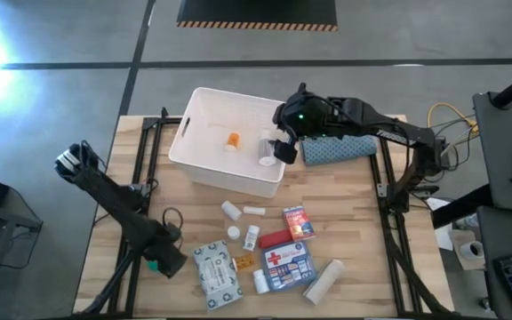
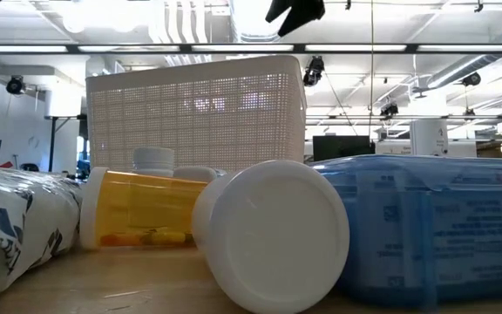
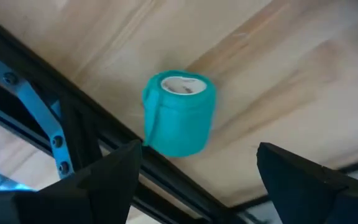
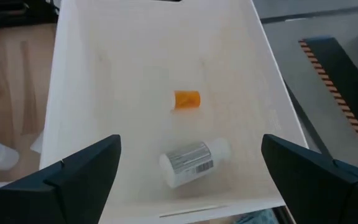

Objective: Pick & place medical supplies in basket/bin
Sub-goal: Put the green bandage roll into the white bin

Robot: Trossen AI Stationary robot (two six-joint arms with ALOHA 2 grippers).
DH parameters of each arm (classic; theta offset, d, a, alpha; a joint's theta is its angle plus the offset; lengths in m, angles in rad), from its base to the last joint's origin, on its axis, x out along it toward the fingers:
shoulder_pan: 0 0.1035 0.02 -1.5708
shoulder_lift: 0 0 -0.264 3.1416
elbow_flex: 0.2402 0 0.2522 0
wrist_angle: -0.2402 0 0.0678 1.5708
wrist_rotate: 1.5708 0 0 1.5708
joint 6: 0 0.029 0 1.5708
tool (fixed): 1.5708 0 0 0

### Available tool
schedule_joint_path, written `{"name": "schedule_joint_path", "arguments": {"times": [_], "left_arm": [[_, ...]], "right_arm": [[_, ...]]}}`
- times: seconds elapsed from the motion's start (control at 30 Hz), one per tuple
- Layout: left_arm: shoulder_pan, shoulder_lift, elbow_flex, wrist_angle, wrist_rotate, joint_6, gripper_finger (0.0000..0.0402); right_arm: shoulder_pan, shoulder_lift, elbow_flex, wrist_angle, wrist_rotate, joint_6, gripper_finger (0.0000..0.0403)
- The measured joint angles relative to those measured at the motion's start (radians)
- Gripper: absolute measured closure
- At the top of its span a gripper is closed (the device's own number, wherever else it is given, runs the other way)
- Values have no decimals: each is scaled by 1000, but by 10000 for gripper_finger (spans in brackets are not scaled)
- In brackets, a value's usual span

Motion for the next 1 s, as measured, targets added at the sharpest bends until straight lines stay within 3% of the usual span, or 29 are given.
{"name": "schedule_joint_path", "arguments": {"times": [0.2, 0.43, 0.83, 1.0], "left_arm": [[-63, 88, 1, 28, -4, -7, 105], [-72, 133, -26, 63, -76, -2, 105], [-73, 124, -116, 183, -10, 35, 106], [-73, 124, -116, 182, -9, 58, 143]], "right_arm": [[0, 9, -59, 30, -15, -13, 23], [-2, 8, -113, 62, -35, 2, 23], [-2, 6, -111, 78, -33, 13, 23], [-2, 6, -111, 78, -33, 13, 23]]}}
